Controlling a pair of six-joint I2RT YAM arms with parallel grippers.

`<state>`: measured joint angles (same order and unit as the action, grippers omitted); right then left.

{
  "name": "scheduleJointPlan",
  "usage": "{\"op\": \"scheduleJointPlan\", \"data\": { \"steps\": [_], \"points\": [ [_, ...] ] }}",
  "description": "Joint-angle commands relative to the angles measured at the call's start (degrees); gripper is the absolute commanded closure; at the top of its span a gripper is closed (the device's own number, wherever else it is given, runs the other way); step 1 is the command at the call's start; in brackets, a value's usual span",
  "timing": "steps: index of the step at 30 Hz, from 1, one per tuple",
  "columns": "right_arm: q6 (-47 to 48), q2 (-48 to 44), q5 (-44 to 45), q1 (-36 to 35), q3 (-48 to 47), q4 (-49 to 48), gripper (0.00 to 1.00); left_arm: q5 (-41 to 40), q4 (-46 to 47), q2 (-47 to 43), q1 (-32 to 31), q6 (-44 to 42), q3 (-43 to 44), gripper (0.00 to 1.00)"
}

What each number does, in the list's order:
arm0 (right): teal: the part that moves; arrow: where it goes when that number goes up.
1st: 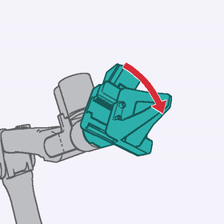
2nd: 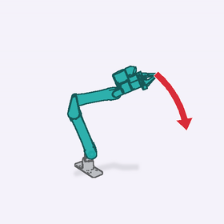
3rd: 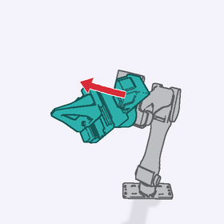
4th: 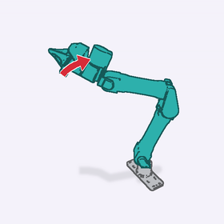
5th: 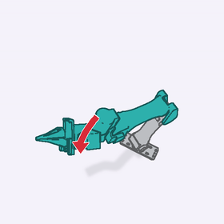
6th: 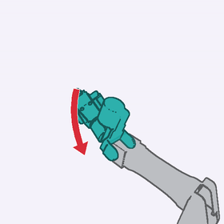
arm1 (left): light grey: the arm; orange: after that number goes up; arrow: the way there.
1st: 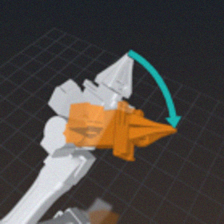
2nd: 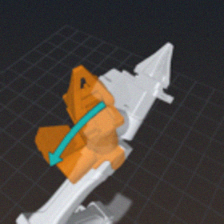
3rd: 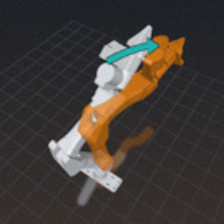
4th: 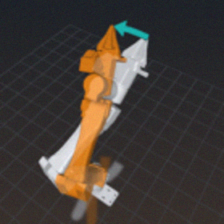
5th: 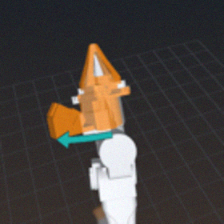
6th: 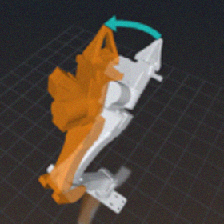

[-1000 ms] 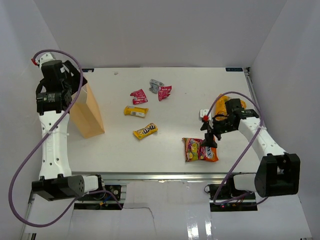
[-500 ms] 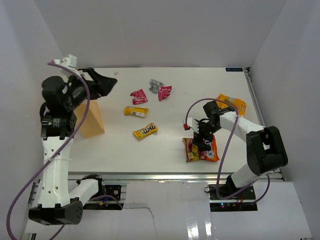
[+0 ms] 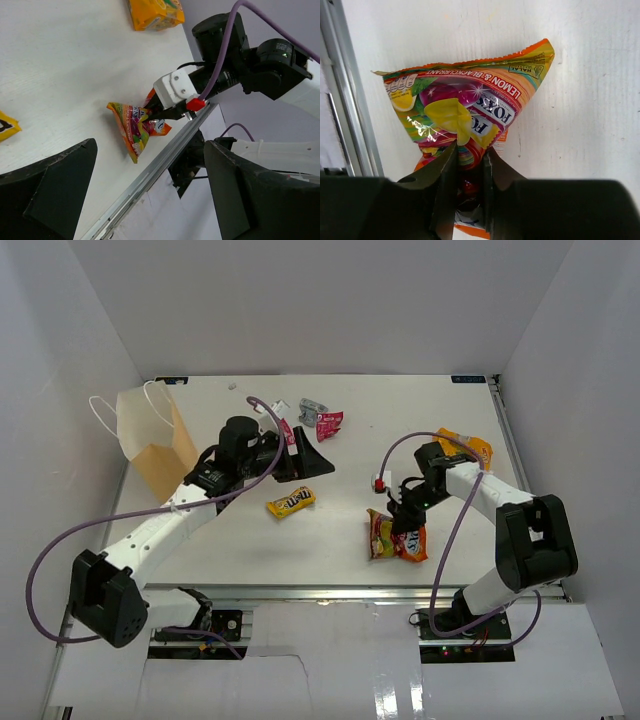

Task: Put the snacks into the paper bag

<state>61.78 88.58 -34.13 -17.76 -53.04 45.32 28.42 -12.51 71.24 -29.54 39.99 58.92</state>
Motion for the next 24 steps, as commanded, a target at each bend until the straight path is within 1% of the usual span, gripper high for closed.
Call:
{"op": "scheduleJointPlan", "data": {
  "steps": [1,4,9,13,15,23,24],
  "points": [
    [-1.83,-3.84,-11.12,2.72,-2.33,1.08,0.82,1.8,10.29,1.52,-1.92,3.51,-2.04,0.02],
    [-4.73,-5.25,-16.22,4.31,-6.02,1.7,0.85,3.65,14.7,5.12,-4.29,4.92,-3.02,0.02],
    [-10.62,-5.34,-22.2,4.4,-9.8,1.62,0.86,4.53,15.59,12.15,-8.51,4.22,-0.38,0.02],
    [-16.33,-5.25,-26.42,4.4,-11.56,-1.28,0.87,4.45,15.33,15.41,-10.53,3.61,1.46,0.02],
    [-19.14,-5.34,-26.95,4.4,-12.35,-2.51,0.87,4.18,14.71,16.29,-11.41,3.34,2.43,0.02],
    [-22.93,-4.99,-29.68,4.4,-15.34,-5.24,0.87,3.39,9.0,20.6,-13.96,0.8,7.17,0.02],
    [-22.93,-4.99,-29.68,4.49,-15.52,-5.33,0.86,3.57,8.82,20.78,-14.14,0.79,7.61,0.06]
  ]
}}
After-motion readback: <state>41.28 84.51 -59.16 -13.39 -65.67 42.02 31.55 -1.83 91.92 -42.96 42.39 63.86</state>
